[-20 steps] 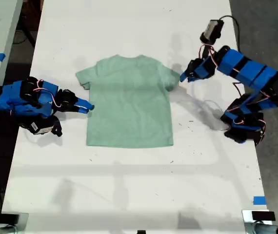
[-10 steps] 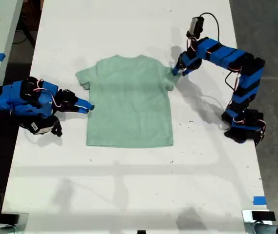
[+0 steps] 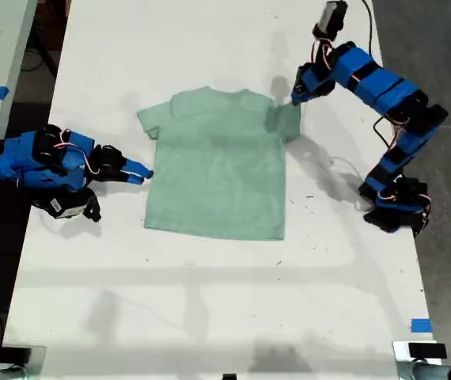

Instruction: Fold t shirt

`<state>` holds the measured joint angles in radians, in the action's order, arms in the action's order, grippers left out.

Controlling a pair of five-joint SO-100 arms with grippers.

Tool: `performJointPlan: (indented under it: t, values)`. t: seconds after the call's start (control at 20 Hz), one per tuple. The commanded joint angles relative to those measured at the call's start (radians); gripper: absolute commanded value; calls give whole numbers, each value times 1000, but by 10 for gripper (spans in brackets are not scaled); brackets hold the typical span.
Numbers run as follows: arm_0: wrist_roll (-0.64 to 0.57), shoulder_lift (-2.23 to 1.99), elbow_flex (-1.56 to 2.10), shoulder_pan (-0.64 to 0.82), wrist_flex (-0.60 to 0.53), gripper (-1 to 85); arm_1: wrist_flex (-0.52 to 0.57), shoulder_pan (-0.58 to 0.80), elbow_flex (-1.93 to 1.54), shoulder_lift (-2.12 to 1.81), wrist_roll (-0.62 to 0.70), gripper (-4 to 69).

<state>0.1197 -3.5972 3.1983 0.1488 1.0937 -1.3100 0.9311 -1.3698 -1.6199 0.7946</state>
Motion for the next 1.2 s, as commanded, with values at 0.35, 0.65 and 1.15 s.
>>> performJointPlan:
  t: [0.35,0.65,1.15]
  values:
    - [-11,-6,6,3,-20,123,245,-545,319,270,15,14]
    - [-11,-6,6,3,-20,123,78,-545,456,187,97,205]
    - [-11,-6,6,3,-20,123,-91,-408,-449,-992,-106,3]
